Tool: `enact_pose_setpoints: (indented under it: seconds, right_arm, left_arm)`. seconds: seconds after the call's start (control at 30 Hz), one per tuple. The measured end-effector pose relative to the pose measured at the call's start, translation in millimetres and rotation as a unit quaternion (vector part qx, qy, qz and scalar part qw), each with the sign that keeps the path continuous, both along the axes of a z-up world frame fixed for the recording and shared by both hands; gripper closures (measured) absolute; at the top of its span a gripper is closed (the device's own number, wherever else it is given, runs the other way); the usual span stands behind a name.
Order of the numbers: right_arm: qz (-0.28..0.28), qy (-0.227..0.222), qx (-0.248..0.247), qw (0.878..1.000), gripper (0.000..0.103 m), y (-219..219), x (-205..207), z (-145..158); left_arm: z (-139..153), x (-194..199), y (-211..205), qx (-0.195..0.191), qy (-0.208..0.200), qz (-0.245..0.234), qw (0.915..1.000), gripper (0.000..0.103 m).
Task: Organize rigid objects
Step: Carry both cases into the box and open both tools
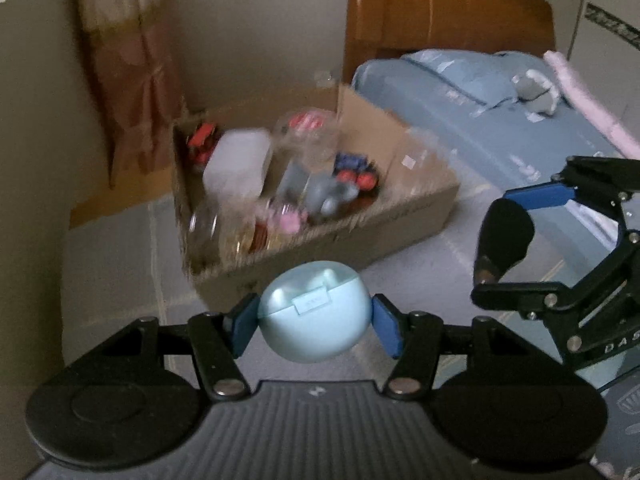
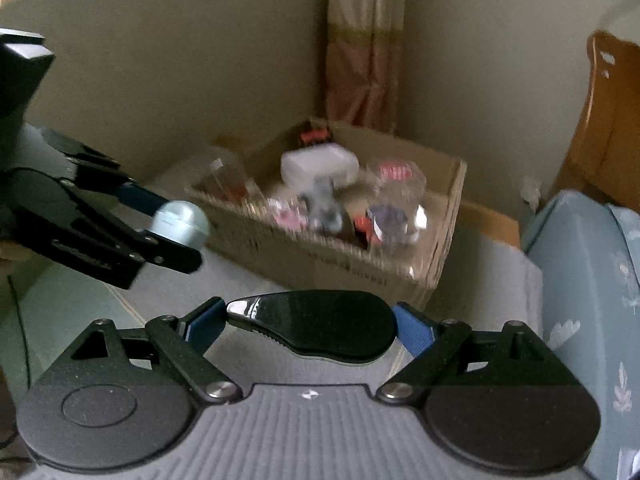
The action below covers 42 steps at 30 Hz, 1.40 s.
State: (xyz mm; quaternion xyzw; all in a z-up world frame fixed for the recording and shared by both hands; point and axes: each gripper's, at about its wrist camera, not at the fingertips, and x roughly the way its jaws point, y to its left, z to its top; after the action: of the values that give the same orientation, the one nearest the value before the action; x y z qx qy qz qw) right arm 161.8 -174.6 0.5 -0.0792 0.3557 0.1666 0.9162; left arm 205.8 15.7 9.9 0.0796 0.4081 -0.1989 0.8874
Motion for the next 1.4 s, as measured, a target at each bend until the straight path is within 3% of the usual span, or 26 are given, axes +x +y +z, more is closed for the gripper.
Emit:
enact_pose_setpoints:
  seconds: [0.3,0.63,0.67,0.7,0.77,0.8,1.2,1.4]
  right_arm:
    - [0.011,-0.041,-0.001,0.999,0.010,-3,22,38]
    - [-0.005,-0.037,0.000,0.999,0.010,-11,75,47]
    - [-0.005,-0.038,-0.001,0.999,0.010,-11,79,48]
    - [-0.006,-0.040,-0.001,0.999,0.010,-11,82,49]
    - [-0.008,-0.037,-0.002,0.999,0.010,-10,88,49]
    - [-0.008,-0.037,-0.002,0.999,0.010,-10,90,49]
    - [-0.044,-0.010,-0.001,0.999,0.010,-15,129,58]
    - [-0.059,0.024,0.000,0.998,0.010,-12,158,52]
  left_arm:
    - [38,44,-12,0.012,-0.042,-0.005,0.9991,0.043]
    - [12,100,-13,0.031,-0.011,0.025,0.9992,0.042]
    - [10,102,-12,0.028,-0.012,0.030,0.9991,0.037]
    - [7,105,-10,0.023,-0.011,0.036,0.9990,0.023]
    - [7,104,-6,0.010,-0.014,0.046,0.9988,0.007]
    - [9,101,-3,0.003,-0.022,0.045,0.9988,0.006]
    - [10,51,7,0.031,-0.088,0.045,0.9946,0.001]
    - [6,29,13,0.020,-0.088,0.046,0.9949,0.001]
